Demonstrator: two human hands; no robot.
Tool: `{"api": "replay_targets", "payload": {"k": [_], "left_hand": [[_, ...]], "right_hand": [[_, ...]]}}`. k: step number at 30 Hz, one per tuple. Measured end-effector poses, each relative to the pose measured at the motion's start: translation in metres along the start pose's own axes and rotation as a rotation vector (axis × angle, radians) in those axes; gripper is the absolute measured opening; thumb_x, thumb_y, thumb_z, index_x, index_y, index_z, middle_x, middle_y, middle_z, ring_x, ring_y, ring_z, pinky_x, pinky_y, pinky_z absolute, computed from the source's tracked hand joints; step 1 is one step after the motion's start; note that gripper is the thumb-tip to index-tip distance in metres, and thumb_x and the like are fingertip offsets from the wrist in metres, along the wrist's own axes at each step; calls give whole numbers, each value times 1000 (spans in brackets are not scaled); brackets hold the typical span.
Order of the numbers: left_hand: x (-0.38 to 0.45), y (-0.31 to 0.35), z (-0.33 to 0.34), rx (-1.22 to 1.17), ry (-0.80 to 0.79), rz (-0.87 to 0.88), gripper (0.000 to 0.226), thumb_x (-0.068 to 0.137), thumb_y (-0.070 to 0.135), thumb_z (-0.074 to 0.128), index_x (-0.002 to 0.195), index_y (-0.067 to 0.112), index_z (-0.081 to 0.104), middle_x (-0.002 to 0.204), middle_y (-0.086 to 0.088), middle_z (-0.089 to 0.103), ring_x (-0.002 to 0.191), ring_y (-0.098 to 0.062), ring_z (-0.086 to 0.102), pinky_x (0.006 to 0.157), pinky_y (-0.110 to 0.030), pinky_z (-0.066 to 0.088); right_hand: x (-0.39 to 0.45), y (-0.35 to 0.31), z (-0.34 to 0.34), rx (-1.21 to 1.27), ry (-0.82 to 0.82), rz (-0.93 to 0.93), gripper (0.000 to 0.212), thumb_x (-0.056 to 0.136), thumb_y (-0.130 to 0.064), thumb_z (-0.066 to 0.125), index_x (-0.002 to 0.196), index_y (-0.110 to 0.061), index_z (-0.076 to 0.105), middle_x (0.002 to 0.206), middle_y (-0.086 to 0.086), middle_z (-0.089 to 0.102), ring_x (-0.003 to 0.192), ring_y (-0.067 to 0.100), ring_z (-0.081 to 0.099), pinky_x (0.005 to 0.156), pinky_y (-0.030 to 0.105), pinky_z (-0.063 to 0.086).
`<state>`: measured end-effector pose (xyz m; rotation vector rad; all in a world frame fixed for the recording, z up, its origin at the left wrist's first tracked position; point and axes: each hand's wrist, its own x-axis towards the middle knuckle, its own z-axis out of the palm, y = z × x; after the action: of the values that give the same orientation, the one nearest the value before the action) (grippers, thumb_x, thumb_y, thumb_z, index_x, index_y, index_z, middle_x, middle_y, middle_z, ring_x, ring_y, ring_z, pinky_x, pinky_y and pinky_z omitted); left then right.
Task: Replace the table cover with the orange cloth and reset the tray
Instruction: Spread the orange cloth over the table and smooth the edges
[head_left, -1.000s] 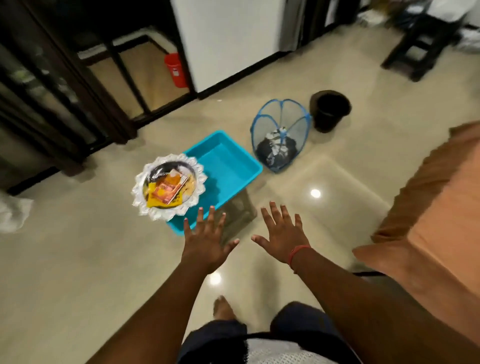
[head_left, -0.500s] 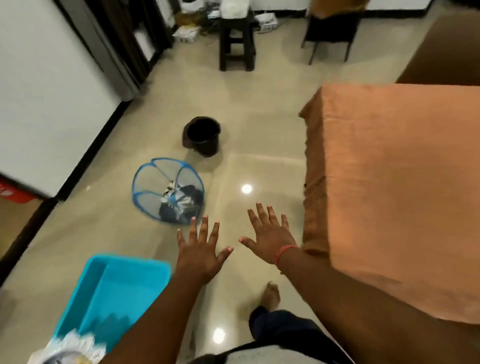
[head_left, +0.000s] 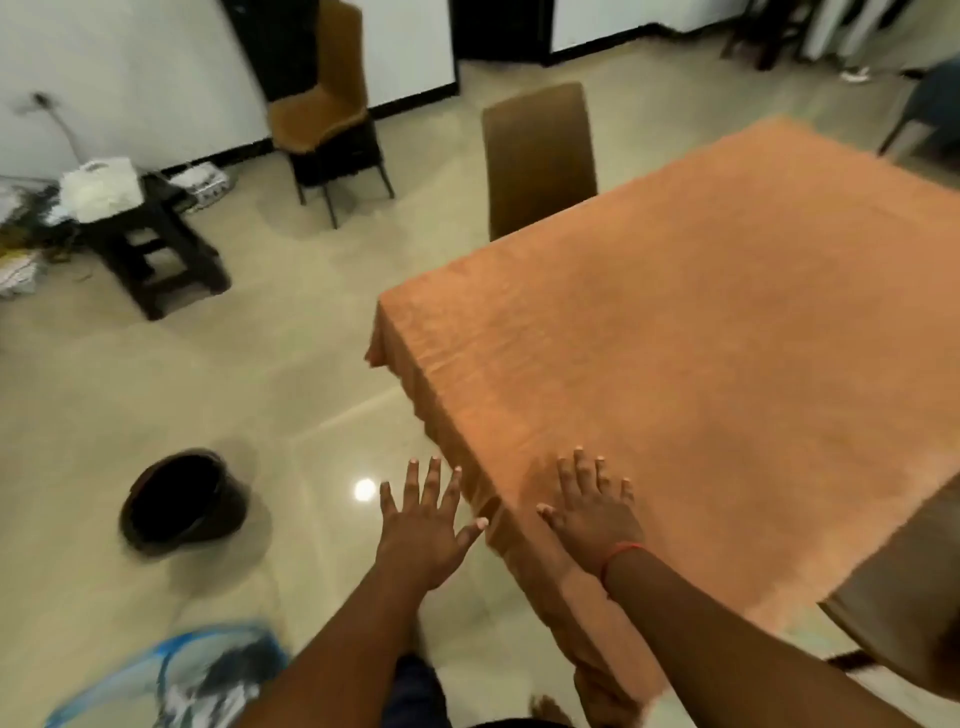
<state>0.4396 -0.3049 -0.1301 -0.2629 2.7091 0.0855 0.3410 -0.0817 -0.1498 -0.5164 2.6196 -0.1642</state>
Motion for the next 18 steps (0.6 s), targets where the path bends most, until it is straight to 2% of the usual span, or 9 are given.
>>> {"api": "replay_targets", "payload": {"k": [2,4,7,8,13,15,16,17,18], "left_hand": [[44,-1,-19,21,7,102,86,83,77,-8,154,31,-14,163,-5,-19,149,-32,-20,115,-63,-7],[80,-4,-34,86,11,201,79,92,71,12,157,28,-1,165,-9,-8,151,-36,-7,114,-66,1],[129,-22,-45,145,-19,353,74,90,66,30,147,20,42,153,-17,40,138,-44,39,102,-71,32],[142,-29,-45,176,-11,390,73,88,64,33,143,18,49,148,-18,47,133,-44,46,99,-70,34],[206,-51,-56,268,-49,500,69,87,64,32,139,24,53,146,-16,49,129,-46,50,109,-62,10],[224,-39,-76,270,-106,530,68,89,63,30,152,40,24,163,-8,10,147,-42,19,112,-62,-8],[233,-32,-79,313,-79,561,69,89,63,30,153,43,14,161,-3,-3,150,-38,11,112,-63,-6],[244,-24,-79,315,-67,570,70,85,63,34,151,44,23,161,-2,5,148,-37,20,112,-65,8],[253,-20,-77,271,-74,551,70,77,63,40,143,41,46,158,-5,28,139,-37,39,106,-66,25]], "right_hand": [[9,7,-5,53,33,144,81,92,-68,18,157,-25,-3,166,6,-6,151,37,1,118,58,8],[15,11,-10,113,36,287,80,93,-68,17,157,-26,-4,166,4,-8,152,34,-2,120,56,6],[14,-1,-6,247,57,462,78,96,-64,26,158,-27,-4,166,0,-13,152,29,-9,121,53,3],[12,-6,-4,258,61,505,78,97,-63,27,158,-26,-3,166,0,-12,152,29,-9,121,53,4],[21,-30,3,341,5,695,78,94,-64,29,158,-29,1,166,-1,-11,152,30,-6,119,53,5],[25,-34,4,294,38,719,77,88,-62,37,155,-26,26,165,1,10,149,35,21,114,56,21],[31,-29,8,292,63,732,78,80,-63,42,147,-23,43,159,2,30,139,35,40,108,55,29],[39,-23,15,278,113,720,79,72,-64,45,137,-20,52,151,4,45,130,34,50,104,54,29],[46,-19,18,279,139,720,78,67,-64,46,131,-20,56,144,5,54,126,32,50,105,53,23]]}}
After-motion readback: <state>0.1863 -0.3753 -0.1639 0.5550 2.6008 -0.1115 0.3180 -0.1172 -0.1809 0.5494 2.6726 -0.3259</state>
